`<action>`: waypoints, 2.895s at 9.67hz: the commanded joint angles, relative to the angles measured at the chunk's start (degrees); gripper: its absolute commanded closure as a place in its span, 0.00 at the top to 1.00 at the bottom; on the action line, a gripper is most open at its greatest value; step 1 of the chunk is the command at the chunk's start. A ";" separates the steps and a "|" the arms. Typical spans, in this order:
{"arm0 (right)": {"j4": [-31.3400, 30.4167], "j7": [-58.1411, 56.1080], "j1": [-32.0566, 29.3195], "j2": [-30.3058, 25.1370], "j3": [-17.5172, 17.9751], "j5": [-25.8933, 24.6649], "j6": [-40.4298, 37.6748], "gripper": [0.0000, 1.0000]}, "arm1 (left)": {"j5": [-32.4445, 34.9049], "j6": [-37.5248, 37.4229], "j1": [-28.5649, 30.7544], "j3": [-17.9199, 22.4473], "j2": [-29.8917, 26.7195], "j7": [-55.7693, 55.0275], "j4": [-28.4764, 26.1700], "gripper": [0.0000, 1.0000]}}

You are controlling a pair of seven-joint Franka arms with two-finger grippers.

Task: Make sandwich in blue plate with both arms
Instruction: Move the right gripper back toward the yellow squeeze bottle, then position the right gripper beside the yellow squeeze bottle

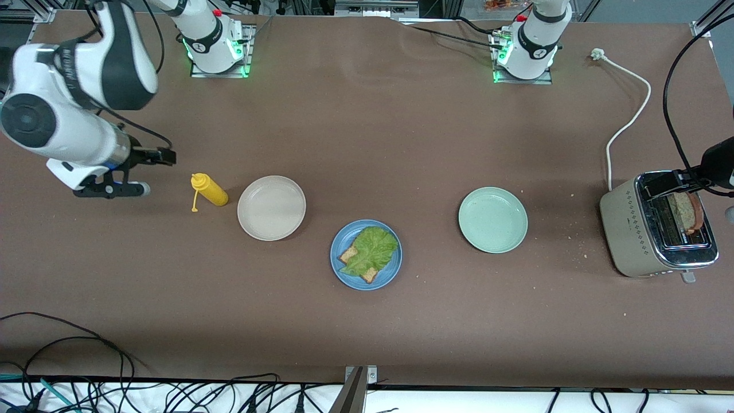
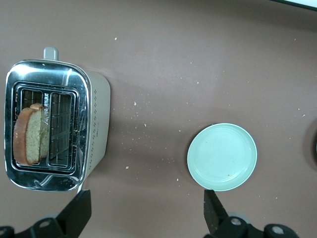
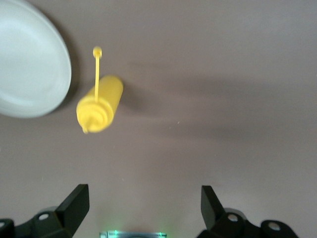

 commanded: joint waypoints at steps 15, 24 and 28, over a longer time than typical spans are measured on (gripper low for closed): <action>0.54 -83.16 -15.23 27.80 -11.96 56.72 -16.65 1.00 | -1.19 -0.18 0.02 0.43 -0.55 1.36 0.13 1.00; 2.56 -79.24 -16.19 29.74 -11.96 59.71 -16.47 1.00 | -0.40 -4.12 0.55 1.04 -0.63 4.69 -0.04 1.00; 2.30 -79.05 -17.16 30.09 -11.79 59.71 -16.83 1.00 | -0.23 -4.22 1.43 1.31 -1.07 4.88 0.05 1.00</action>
